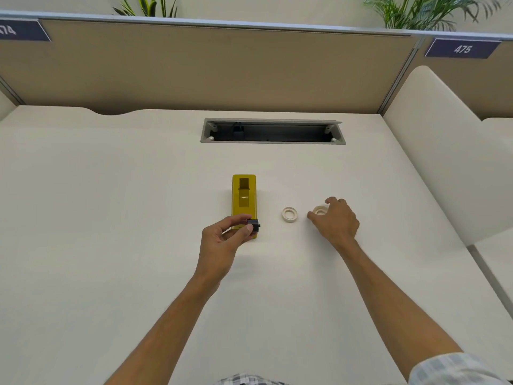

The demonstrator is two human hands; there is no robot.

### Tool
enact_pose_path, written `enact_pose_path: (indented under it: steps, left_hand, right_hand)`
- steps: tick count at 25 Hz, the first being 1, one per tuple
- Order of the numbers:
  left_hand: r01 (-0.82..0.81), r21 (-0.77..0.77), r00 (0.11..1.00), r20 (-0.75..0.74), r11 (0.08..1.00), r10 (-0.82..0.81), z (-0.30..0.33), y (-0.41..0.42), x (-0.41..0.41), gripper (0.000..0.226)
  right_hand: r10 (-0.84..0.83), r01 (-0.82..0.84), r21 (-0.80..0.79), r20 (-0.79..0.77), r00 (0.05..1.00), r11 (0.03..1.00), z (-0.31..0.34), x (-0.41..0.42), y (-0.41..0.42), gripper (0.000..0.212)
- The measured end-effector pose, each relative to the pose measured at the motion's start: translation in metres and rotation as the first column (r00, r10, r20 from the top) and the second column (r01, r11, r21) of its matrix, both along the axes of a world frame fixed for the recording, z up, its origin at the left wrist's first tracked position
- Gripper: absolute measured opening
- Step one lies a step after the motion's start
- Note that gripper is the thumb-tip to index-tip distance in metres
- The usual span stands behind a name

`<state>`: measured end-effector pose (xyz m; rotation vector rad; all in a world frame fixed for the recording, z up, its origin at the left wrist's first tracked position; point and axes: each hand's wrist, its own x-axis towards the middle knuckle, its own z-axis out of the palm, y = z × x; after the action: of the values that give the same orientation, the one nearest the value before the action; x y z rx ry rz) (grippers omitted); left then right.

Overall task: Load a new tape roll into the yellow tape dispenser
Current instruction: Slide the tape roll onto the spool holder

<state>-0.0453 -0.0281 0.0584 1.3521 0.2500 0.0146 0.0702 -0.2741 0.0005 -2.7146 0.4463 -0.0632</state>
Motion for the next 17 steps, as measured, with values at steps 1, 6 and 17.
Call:
enact_pose_path:
  steps: [1, 6, 17]
  left_hand:
    - [0.000, 0.003, 1.000, -0.001, 1.000, 0.000, 0.000, 0.000, 0.000, 0.021]
    - [0.005, 0.015, 1.000, -0.006, 1.000, -0.005, 0.000, 0.001, 0.000, 0.021]
    - [0.000, 0.026, 1.000, 0.024, 1.000, 0.000, 0.003, 0.001, 0.000, 0.021]
  right_hand:
    - [-0.006, 0.006, -0.031, 0.011, 1.000, 1.000, 0.001, -0.001, 0.000, 0.062]
    - [0.023, -0.024, -0.137, -0.014, 1.000, 0.990, -0.002, -0.004, -0.002, 0.059]
    - [0.031, -0.063, 0.247, 0.129, 0.991, 0.967, 0.014, -0.019, 0.004, 0.044]
